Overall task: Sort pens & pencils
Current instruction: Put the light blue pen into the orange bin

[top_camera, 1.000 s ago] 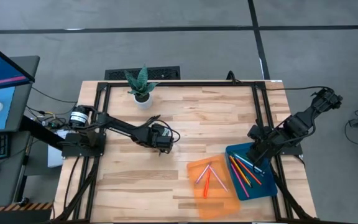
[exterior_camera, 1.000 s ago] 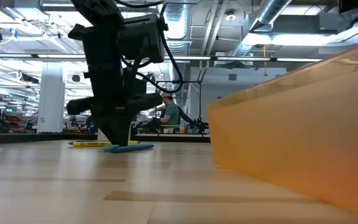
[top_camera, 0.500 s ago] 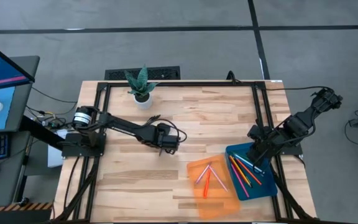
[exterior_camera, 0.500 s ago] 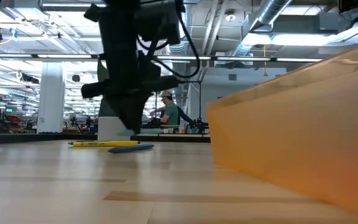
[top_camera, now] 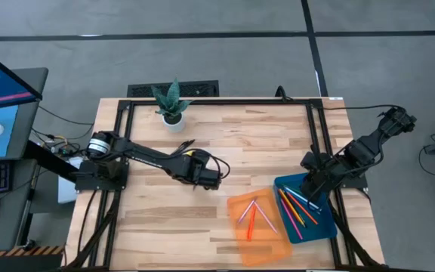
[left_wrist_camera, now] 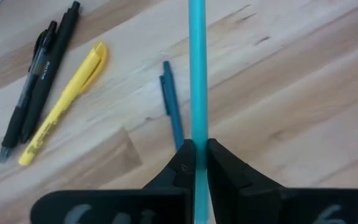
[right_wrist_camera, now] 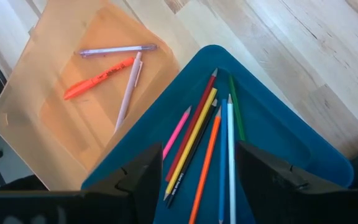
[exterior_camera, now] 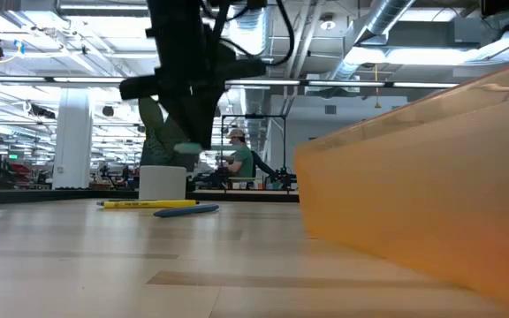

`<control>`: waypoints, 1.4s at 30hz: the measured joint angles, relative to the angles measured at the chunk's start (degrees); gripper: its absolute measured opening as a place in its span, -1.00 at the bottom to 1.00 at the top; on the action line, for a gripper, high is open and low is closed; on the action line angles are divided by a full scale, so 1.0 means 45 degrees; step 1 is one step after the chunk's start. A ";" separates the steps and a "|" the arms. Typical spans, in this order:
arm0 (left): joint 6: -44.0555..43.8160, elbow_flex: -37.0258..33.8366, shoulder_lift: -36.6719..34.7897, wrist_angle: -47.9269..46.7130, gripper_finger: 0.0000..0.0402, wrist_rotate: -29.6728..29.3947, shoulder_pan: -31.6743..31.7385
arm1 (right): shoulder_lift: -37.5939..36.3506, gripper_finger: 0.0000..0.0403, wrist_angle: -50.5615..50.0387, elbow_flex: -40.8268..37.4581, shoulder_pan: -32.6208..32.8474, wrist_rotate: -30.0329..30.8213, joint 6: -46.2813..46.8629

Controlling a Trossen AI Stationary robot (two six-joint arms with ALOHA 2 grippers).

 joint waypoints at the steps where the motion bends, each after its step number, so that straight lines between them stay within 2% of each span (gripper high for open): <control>1: -0.0109 0.0161 -0.0003 -0.0119 -0.97 -0.0054 -0.0111 | 0.0000 0.10 0.0005 0.0000 0.0000 0.0000 0.0000; 5: -0.0763 0.0536 -0.0019 -0.0330 -0.96 -0.0434 -0.0575 | 0.0000 0.10 0.0005 0.0000 0.0000 0.0038 -0.0008; 16: -0.2907 0.0495 -0.0024 -0.0223 -0.96 -0.2105 -0.1822 | 0.0000 0.10 0.0005 0.0000 0.0000 0.1350 -0.0278; 35: -0.2788 0.0495 -0.0029 -0.0431 -0.95 -0.1934 -0.1917 | 0.0000 0.10 0.0005 0.0000 0.0000 0.1228 -0.0659; 42: -0.2951 0.0496 -0.0029 -0.0232 -0.95 -0.1641 -0.1949 | 0.0000 0.10 0.0005 0.0000 0.0000 0.0592 -0.0269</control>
